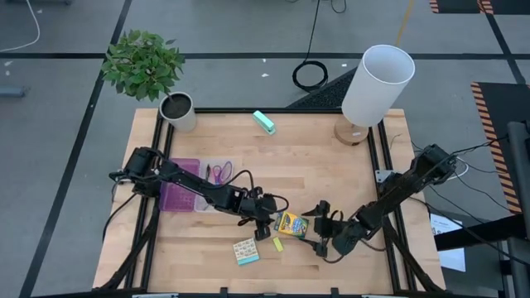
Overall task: Pack school essentials
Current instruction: Put the crayon box into the purple supply box
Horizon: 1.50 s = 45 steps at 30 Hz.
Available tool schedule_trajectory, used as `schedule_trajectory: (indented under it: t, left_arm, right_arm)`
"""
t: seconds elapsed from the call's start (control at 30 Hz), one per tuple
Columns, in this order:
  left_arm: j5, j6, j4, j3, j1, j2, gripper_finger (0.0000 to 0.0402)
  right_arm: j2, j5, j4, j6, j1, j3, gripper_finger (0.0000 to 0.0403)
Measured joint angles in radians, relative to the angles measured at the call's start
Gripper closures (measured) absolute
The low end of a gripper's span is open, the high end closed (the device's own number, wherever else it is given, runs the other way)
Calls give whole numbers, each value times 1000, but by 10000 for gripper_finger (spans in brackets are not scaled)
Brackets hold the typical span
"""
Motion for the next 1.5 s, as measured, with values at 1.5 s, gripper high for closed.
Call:
schedule_trajectory:
  t: [1.5]
  left_arm:
    - [2, 2, -3, 0, 0, 0, 268]
  right_arm:
    - [168, -115, -274, 160, -53, 164, 52]
